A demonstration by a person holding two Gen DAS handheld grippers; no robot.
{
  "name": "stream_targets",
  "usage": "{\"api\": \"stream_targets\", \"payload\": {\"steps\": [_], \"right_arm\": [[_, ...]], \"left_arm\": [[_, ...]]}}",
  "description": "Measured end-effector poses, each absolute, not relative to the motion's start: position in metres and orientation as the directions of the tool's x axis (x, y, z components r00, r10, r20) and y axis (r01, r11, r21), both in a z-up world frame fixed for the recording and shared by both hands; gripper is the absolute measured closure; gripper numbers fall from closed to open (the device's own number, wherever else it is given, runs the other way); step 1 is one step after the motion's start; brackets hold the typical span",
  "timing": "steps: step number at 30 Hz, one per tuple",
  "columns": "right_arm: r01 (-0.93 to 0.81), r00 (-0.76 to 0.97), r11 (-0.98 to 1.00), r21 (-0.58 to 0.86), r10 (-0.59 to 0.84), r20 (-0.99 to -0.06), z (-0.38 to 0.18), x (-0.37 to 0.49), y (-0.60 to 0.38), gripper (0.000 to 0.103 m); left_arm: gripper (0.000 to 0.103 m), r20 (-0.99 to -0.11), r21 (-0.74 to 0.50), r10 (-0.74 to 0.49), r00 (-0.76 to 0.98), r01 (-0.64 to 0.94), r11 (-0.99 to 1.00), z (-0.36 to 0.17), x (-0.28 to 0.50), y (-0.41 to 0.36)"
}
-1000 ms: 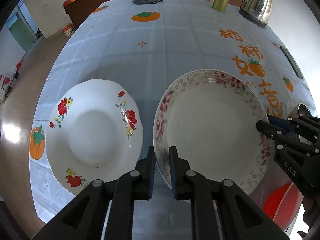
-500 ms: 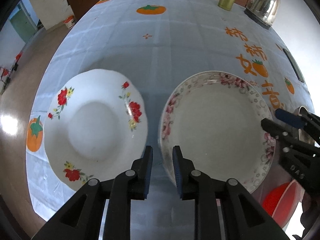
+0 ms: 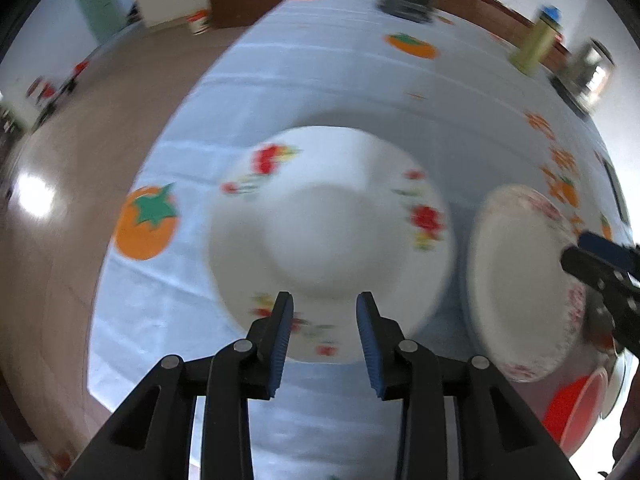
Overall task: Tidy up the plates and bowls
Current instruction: 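Grasp the red-flower white plate rim with the left tool while the right tool grasps it too, then lift the red-flower plate with both tools and carry it toward the plate stack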
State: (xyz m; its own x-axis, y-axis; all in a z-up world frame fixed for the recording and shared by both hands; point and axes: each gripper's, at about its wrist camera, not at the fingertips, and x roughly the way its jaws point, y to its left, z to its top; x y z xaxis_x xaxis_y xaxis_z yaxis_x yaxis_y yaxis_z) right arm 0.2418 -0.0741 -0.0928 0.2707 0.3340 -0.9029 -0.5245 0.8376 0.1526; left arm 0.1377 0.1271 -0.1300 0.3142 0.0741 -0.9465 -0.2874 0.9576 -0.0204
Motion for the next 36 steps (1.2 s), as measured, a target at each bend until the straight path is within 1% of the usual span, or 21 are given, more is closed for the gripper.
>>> {"api": "stream_targets", "payload": {"steps": [5,9,11,13,20,24,27,29,30,32,36], "right_arm": [[-0.586,0.229,0.792,0.171,0.364,-0.903,-0.097,0.238,-0.032,0.063],[-0.612,0.202,0.772,0.17,0.361,-0.911,-0.108,0.245,-0.001,0.063],[-0.614,0.193,0.77,0.173,0.359,-0.913,-0.114,0.251,0.011,0.063],[-0.622,0.197,0.768,0.153,0.343,-0.918,-0.121,0.256,0.023,0.063],[-0.627,0.19,0.77,0.118,0.297,-0.936,-0.139,0.272,0.045,0.063],[-0.638,0.178,0.764,0.099,0.272,-0.946,-0.149,0.276,0.053,0.068],[-0.643,0.157,0.758,0.113,0.274,-0.949,-0.155,0.276,0.056,0.069],[-0.65,0.149,0.751,0.118,0.279,-0.949,-0.156,0.275,0.059,0.077],[-0.655,0.143,0.745,0.124,0.284,-0.948,-0.155,0.273,0.06,0.079],[-0.659,0.153,0.744,0.11,0.276,-0.949,-0.155,0.271,0.062,0.079],[-0.638,0.145,0.759,0.131,0.285,-0.947,-0.156,0.27,0.059,0.08]], "left_arm": [[0.067,-0.952,-0.003,0.116,0.284,-0.386,0.923,-0.14,0.135,0.174],[0.067,-0.953,0.008,0.13,0.275,-0.405,0.914,-0.148,0.14,0.19],[0.067,-0.957,-0.006,0.115,0.268,-0.413,0.911,-0.156,0.145,0.195],[0.065,-0.959,-0.004,0.114,0.258,-0.417,0.909,-0.161,0.149,0.198],[0.065,-0.959,-0.019,0.098,0.265,-0.407,0.913,-0.166,0.159,0.201],[0.065,-0.96,-0.027,0.088,0.265,-0.402,0.915,-0.169,0.163,0.2],[0.065,-0.964,-0.037,0.074,0.257,-0.399,0.916,-0.171,0.167,0.2],[0.065,-0.966,-0.046,0.06,0.253,-0.392,0.919,-0.174,0.168,0.198],[0.065,-0.966,-0.046,0.057,0.251,-0.387,0.921,-0.175,0.169,0.195],[0.065,-0.965,-0.024,0.078,0.25,-0.384,0.923,-0.175,0.17,0.19],[0.066,-0.971,-0.008,0.089,0.223,-0.402,0.916,-0.174,0.17,0.19]]}}
